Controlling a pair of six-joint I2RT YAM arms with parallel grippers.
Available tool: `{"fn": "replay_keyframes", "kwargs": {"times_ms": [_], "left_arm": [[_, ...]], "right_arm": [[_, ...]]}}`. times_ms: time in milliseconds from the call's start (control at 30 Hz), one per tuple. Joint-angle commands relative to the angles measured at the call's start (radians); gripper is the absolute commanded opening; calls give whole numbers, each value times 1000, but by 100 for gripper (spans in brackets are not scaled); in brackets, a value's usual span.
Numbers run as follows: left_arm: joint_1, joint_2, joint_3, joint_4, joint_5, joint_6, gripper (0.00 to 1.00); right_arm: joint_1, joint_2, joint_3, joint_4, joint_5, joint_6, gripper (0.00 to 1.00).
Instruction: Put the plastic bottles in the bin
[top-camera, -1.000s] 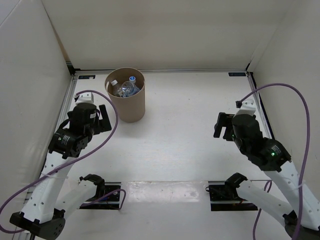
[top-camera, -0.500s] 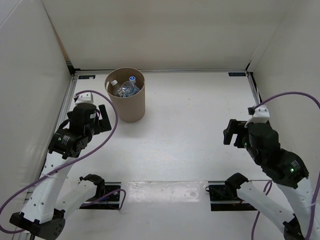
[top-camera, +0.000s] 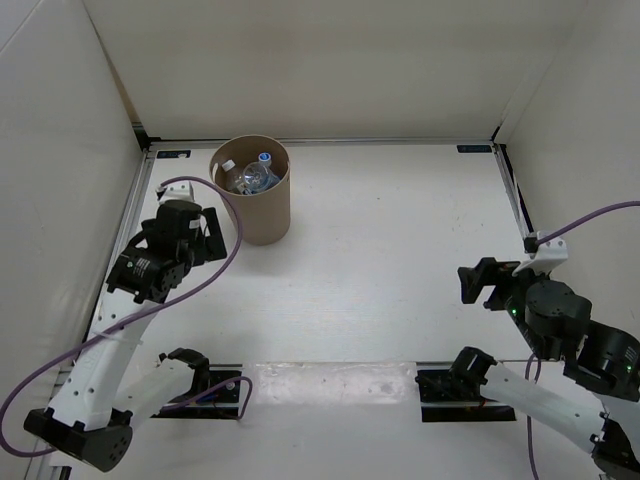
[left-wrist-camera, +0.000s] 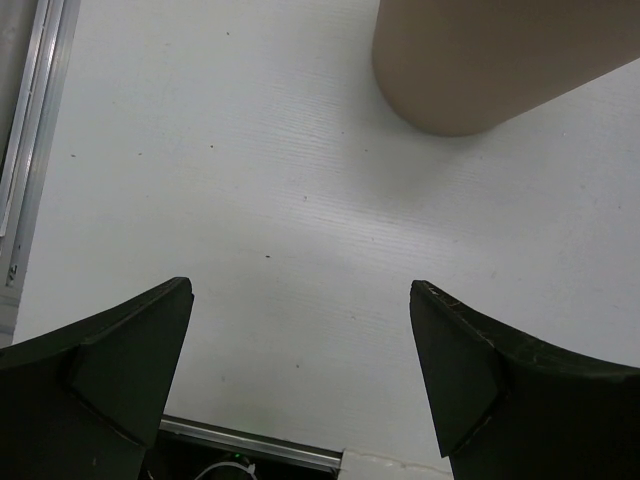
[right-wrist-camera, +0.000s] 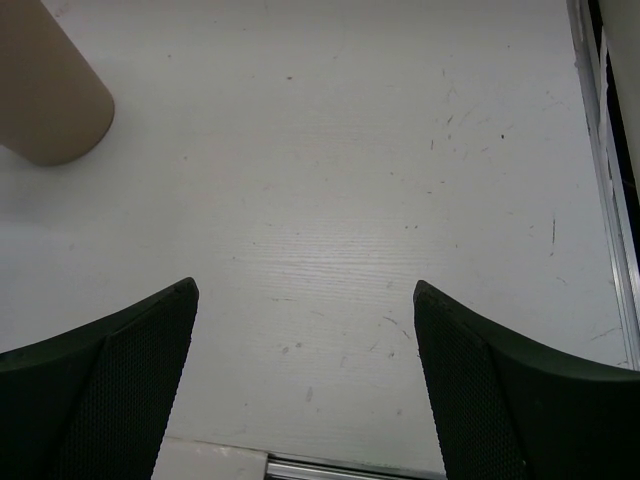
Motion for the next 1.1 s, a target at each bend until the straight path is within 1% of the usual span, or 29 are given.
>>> {"fn": "replay_keyframes", "kwargs": {"times_ms": [0, 33, 167, 333, 433, 500, 533, 567, 700, 733, 767, 800, 867, 900, 967, 1000, 1067], "left_arm": [[4, 19, 14, 18, -11, -5, 100], [4, 23, 22, 15, -11, -3, 100], [2, 41, 23, 7, -13, -3, 100], [4, 21, 17, 13, -16, -5, 100], [2, -8, 14, 25, -16, -12, 100], [2, -55, 0, 48, -10, -12, 100], [2, -69, -15, 73, -8, -11, 100], [4, -116, -29, 91, -5, -6, 100], [4, -171, -60, 131, 10, 11, 100], [5, -180, -61, 140, 21, 15, 98], [4, -183, -66, 169, 36, 46, 93], [4, -181, -72, 179, 41, 57, 84], [4, -175, -73, 199, 61, 86, 76], [4, -177, -73, 199, 58, 97, 74], [4, -184, -78, 197, 18, 95, 74], [4, -189, -83, 197, 7, 91, 74], [2, -232, -98, 205, -23, 92, 74]], "right_arm": [[61, 3, -4, -19, 110, 62, 90], [95, 6, -2, -25, 136, 67, 90], [138, 11, -1, -46, 169, 97, 90], [159, 12, -1, -51, 194, 111, 90], [176, 9, -2, -55, 205, 131, 90], [184, 6, -1, -69, 231, 149, 90], [181, 5, 1, -74, 231, 157, 90], [178, 2, -1, -72, 231, 156, 90], [159, -8, -4, -71, 220, 156, 90], [159, -9, -4, -71, 220, 156, 90], [150, -12, -5, -72, 220, 160, 90], [147, -9, -5, -72, 219, 163, 90], [120, -8, -4, -72, 212, 160, 90], [113, -5, -2, -72, 200, 157, 90], [86, 1, -4, -63, 185, 145, 90], [83, 5, -7, -30, 132, 95, 90], [72, 34, -7, -28, 108, 87, 90]]}}
